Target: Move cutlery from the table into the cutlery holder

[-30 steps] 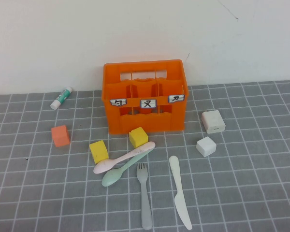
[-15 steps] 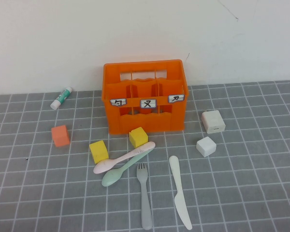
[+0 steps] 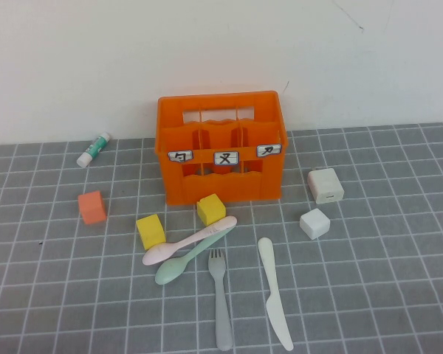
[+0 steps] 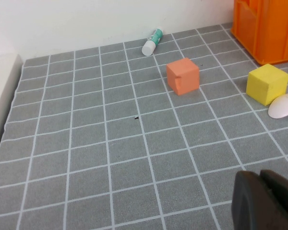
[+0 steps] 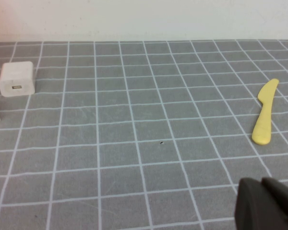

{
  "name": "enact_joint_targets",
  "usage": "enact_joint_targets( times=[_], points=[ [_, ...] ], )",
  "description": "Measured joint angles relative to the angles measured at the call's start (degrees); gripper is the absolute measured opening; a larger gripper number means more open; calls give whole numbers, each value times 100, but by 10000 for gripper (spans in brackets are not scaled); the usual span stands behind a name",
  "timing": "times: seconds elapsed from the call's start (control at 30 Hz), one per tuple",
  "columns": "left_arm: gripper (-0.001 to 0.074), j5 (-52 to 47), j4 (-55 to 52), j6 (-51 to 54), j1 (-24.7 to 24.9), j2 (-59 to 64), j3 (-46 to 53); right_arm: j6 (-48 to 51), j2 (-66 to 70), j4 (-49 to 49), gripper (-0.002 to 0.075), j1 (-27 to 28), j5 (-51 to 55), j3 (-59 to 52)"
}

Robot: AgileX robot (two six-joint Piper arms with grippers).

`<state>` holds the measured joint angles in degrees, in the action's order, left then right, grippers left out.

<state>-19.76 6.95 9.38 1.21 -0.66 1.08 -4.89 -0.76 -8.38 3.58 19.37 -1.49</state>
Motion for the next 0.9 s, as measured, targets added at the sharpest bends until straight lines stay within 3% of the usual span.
enact_joint_targets(
  times=[0.67,0.77,0.9],
  points=[
    [-1,0,27,-13,0,0,0,0,0,0,-3,0,0,0],
    [-1,119,584,-411,0,0,20,0,0,0,-3,0,0,0],
    [-1,868,2896,-1708,0,0,59,0,0,0,-3,0,0,0]
  ],
)
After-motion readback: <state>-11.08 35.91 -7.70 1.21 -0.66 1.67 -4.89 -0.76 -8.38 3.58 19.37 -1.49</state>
